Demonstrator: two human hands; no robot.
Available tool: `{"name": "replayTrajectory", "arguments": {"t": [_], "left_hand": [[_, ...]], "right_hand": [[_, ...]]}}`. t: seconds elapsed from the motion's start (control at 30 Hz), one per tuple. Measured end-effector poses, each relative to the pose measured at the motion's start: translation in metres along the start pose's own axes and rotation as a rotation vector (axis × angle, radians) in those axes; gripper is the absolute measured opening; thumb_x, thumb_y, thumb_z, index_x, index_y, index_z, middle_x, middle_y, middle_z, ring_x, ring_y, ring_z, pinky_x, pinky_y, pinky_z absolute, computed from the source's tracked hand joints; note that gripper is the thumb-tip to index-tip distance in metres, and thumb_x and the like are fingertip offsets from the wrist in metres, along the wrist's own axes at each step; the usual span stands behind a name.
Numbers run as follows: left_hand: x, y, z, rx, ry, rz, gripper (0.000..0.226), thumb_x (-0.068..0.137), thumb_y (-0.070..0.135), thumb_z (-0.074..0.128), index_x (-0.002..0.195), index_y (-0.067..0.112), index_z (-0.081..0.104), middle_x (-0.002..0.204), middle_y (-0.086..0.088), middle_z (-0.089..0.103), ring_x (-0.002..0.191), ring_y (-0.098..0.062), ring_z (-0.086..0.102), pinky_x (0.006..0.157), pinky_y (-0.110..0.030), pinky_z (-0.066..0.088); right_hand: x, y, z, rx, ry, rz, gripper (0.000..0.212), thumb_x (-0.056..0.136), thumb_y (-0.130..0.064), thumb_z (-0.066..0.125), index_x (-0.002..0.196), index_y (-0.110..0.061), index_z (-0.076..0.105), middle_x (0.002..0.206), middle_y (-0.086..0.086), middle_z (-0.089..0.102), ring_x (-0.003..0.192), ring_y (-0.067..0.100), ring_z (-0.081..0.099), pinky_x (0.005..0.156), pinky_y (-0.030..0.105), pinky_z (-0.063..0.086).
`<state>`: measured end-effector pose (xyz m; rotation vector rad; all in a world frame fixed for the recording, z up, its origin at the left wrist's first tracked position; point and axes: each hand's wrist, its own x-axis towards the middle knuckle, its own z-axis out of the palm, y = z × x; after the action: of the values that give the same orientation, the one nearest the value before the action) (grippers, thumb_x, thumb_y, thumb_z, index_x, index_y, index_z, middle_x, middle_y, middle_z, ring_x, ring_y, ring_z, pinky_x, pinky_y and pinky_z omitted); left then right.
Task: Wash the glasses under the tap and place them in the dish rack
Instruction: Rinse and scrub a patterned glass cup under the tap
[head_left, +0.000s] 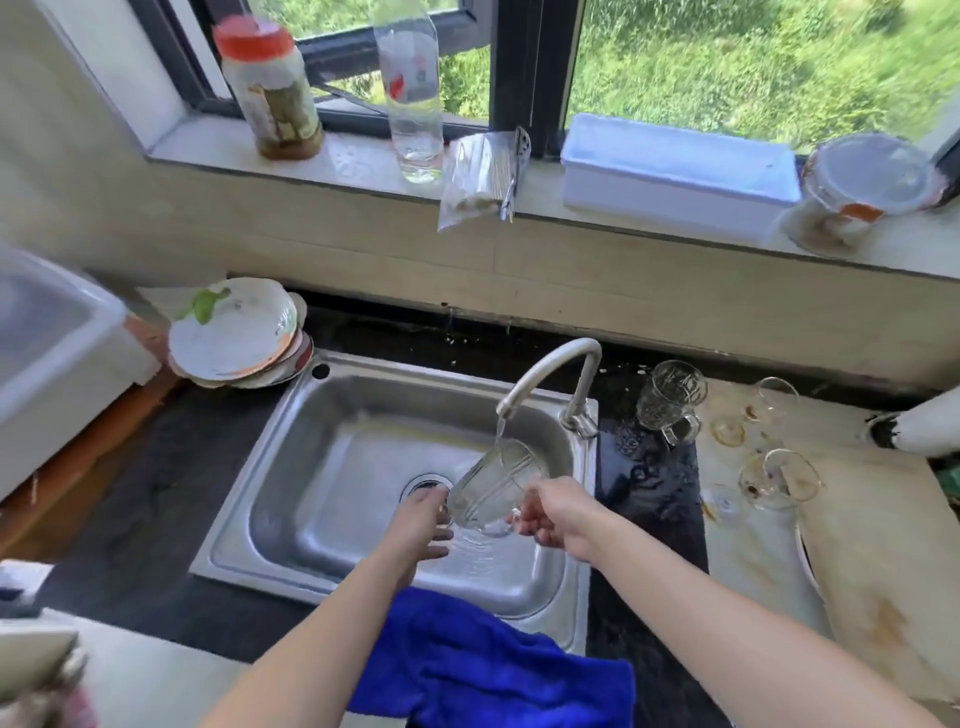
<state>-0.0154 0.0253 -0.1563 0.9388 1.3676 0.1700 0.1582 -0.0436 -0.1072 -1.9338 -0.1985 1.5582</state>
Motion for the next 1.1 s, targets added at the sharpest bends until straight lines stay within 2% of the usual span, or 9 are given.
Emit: {"name": "replayTrajectory", "arguments": {"t": [0.1, 0.27, 0.4, 0.6, 0.67, 0.77, 0.87, 0.97, 1.1], "left_hand": [[0.015, -0.009, -0.011, -0.246, -0.047, -0.065, 0.029, 0.094, 0.039, 0.047, 0.113, 0.019, 0.059, 0.110, -0.011, 0.064, 0.088, -0.031, 0.062, 0.069, -0.035, 0.055], [0.053, -0.008, -0.023, -0.489, -0.125, -0.121, 0.026, 0.094, 0.038, 0.048, 0.096, 0.017, 0.064, 0.095, -0.015, 0.063, 0.075, -0.028, 0.059, 0.066, -0.037, 0.048], [0.077, 0.003, -0.028, -0.420, -0.219, -0.186, 0.029, 0.098, 0.038, 0.043, 0.088, 0.016, 0.059, 0.076, -0.010, 0.057, 0.055, -0.023, 0.052, 0.044, -0.024, 0.035], [0.093, 0.029, -0.024, -0.215, -0.460, -0.314, 0.031, 0.098, 0.039, 0.039, 0.097, 0.017, 0.062, 0.072, -0.004, 0.068, 0.050, -0.025, 0.055, 0.043, -0.021, 0.029], [0.097, 0.032, -0.024, -0.152, -0.524, -0.359, 0.032, 0.097, 0.042, 0.040, 0.097, 0.019, 0.062, 0.071, -0.003, 0.068, 0.048, -0.024, 0.056, 0.041, -0.019, 0.028], [0.102, 0.032, -0.026, -0.157, -0.579, -0.396, 0.034, 0.096, 0.045, 0.040, 0.097, 0.019, 0.062, 0.076, -0.003, 0.068, 0.055, -0.026, 0.059, 0.042, -0.020, 0.035], [0.103, 0.032, -0.033, -0.339, -0.534, -0.345, 0.034, 0.096, 0.039, 0.038, 0.096, 0.016, 0.063, 0.084, -0.007, 0.070, 0.070, -0.026, 0.062, 0.058, -0.029, 0.049], [0.101, 0.032, -0.037, -0.532, -0.434, -0.255, 0.031, 0.092, 0.028, 0.038, 0.099, 0.018, 0.067, 0.093, -0.009, 0.067, 0.077, -0.027, 0.058, 0.064, -0.034, 0.045], [0.097, 0.033, -0.037, -0.525, -0.353, -0.196, 0.027, 0.088, 0.031, 0.041, 0.101, 0.024, 0.064, 0.088, -0.005, 0.062, 0.065, -0.020, 0.048, 0.053, -0.026, 0.035]], "right_hand": [[0.005, -0.003, 0.029, 0.023, -0.073, 0.083, 0.022, 0.086, 0.000, 0.041, 0.074, -0.003, 0.058, 0.072, 0.014, 0.071, 0.046, 0.013, 0.054, 0.041, 0.018, 0.029], [0.021, -0.010, 0.054, 0.130, -0.142, 0.197, 0.021, 0.094, -0.011, 0.044, 0.082, -0.006, 0.060, 0.069, 0.010, 0.069, 0.049, 0.015, 0.059, 0.036, 0.016, 0.035], [0.036, -0.015, 0.050, -0.056, -0.106, 0.191, 0.029, 0.098, -0.031, 0.048, 0.102, -0.006, 0.061, 0.081, 0.012, 0.074, 0.063, 0.019, 0.069, 0.042, 0.019, 0.042], [0.054, -0.034, 0.030, -0.288, 0.092, -0.084, 0.029, 0.087, -0.023, 0.069, 0.114, -0.021, 0.056, 0.103, 0.001, 0.067, 0.067, 0.012, 0.066, 0.045, 0.018, 0.039], [0.057, -0.040, 0.026, -0.284, 0.097, -0.146, 0.027, 0.086, -0.018, 0.071, 0.111, -0.015, 0.062, 0.097, 0.007, 0.066, 0.064, 0.011, 0.060, 0.047, 0.021, 0.040], [0.056, -0.046, 0.025, -0.264, 0.100, -0.185, 0.006, 0.086, -0.007, 0.069, 0.087, -0.009, 0.063, 0.084, 0.009, 0.067, 0.063, 0.014, 0.062, 0.046, 0.021, 0.042], [0.058, -0.044, 0.027, -0.228, 0.120, -0.177, 0.016, 0.085, 0.001, 0.067, 0.073, -0.008, 0.061, 0.070, 0.006, 0.063, 0.057, 0.015, 0.058, 0.044, 0.020, 0.044], [0.059, -0.037, 0.032, -0.137, 0.124, -0.135, 0.010, 0.081, 0.006, 0.067, 0.072, 0.002, 0.066, 0.068, 0.013, 0.063, 0.052, 0.013, 0.061, 0.045, 0.020, 0.047], [0.055, -0.035, 0.041, -0.019, 0.101, -0.089, 0.010, 0.082, 0.001, 0.068, 0.073, -0.001, 0.063, 0.067, 0.013, 0.065, 0.052, 0.013, 0.064, 0.043, 0.017, 0.048]]}}
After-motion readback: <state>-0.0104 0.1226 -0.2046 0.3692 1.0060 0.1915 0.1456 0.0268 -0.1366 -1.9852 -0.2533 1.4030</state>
